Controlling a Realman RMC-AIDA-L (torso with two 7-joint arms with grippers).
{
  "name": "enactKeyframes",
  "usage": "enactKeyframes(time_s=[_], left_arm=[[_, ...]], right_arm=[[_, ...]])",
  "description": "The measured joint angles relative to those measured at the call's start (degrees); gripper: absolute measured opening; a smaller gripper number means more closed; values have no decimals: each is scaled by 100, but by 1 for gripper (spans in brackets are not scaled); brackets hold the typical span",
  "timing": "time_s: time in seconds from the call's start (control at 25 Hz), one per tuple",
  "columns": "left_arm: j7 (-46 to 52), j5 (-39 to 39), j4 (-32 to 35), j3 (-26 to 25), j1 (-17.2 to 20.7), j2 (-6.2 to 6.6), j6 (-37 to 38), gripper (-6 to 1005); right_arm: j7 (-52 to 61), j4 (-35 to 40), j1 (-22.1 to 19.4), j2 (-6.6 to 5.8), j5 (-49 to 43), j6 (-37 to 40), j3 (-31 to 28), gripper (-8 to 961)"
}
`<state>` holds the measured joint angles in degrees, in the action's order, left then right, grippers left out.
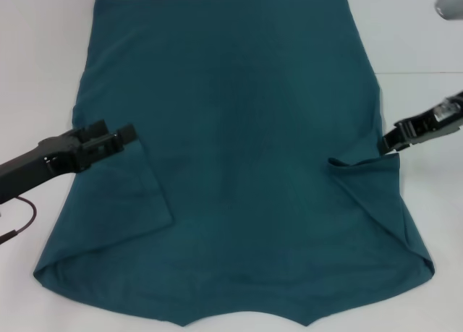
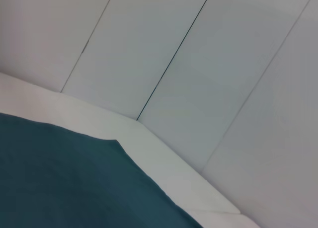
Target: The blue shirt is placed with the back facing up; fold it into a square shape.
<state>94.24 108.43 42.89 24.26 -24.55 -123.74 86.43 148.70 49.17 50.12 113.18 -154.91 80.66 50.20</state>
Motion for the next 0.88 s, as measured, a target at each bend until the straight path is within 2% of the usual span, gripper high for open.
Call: enactKeyframes(time_s=[0.2, 0.4, 0.64, 0.88], left_arm=[[41, -81, -17, 0, -11, 14, -3, 907], [64, -83, -18, 0, -21, 17, -4, 905], [90, -85, -28, 0, -24, 14, -5, 907], [133, -140, -28, 0, -24, 19, -4, 906]], right_arm=[[-686, 40, -286, -98, 279, -44, -79, 325], [-1416, 61, -343, -111, 293, -122, -119, 325], [-2286, 65, -347, -31, 241, -365, 48, 326], [-2687, 67, -349, 29, 224, -377, 129, 326]])
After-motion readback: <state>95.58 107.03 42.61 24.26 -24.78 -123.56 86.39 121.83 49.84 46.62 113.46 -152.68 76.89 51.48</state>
